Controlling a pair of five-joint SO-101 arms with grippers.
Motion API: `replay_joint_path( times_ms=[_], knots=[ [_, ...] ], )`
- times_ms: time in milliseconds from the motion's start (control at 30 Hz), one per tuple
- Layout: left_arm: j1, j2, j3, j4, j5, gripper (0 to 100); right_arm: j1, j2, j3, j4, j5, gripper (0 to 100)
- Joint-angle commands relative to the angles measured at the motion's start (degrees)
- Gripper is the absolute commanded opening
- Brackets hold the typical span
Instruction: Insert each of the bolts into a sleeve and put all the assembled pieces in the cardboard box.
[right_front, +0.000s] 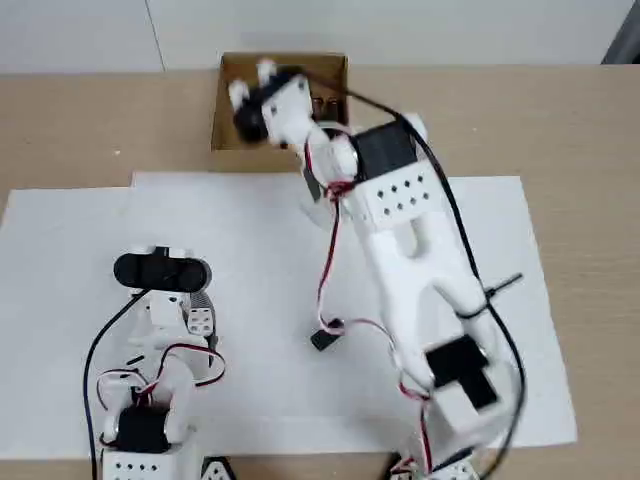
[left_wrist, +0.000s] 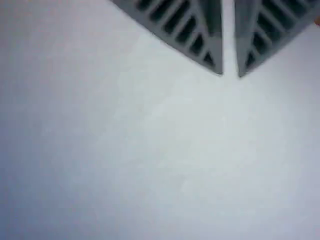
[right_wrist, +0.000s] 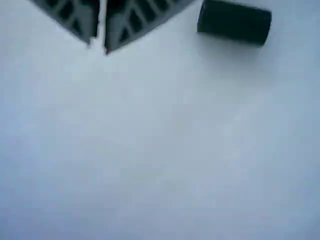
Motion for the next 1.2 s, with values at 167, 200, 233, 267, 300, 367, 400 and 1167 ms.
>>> replay_joint_path(
  times_ms=[167, 200, 233, 267, 300, 367, 400, 1167],
  knots=[
    [0.0, -0.6, -0.1, -1.3, -0.1, 1, -4.3, -12.7, 22.3, 0.1, 15.1, 1.1],
    [0.0, -0.6, -0.1, -1.3, -0.1, 1, -5.2, -13.4, 24.3, 0.1, 16.5, 2.4],
    [0.0, -0.6, -0.1, -1.3, -0.1, 1, -6.3, -14.0, 26.3, 0.1, 17.8, 4.7],
    [0.0, -0.6, -0.1, -1.3, -0.1, 1, -7.3, -14.6, 28.2, 0.1, 19.3, 7.7],
    [0.0, -0.6, -0.1, -1.3, -0.1, 1, -8.1, -15.3, 29.8, 0.0, 20.5, 11.0],
    [0.0, -0.6, -0.1, -1.3, -0.1, 1, -9.6, -16.7, 32.4, 0.0, 22.8, 17.8],
    [0.0, -0.6, -0.1, -1.3, -0.1, 1, -10.2, -17.1, 33.3, 0.0, 23.6, 20.7],
    [-13.6, -0.6, -0.2, -0.2, -6.2, 1, -12.4, -19.1, 49.9, -14.9, 32.4, 23.6]
  ],
)
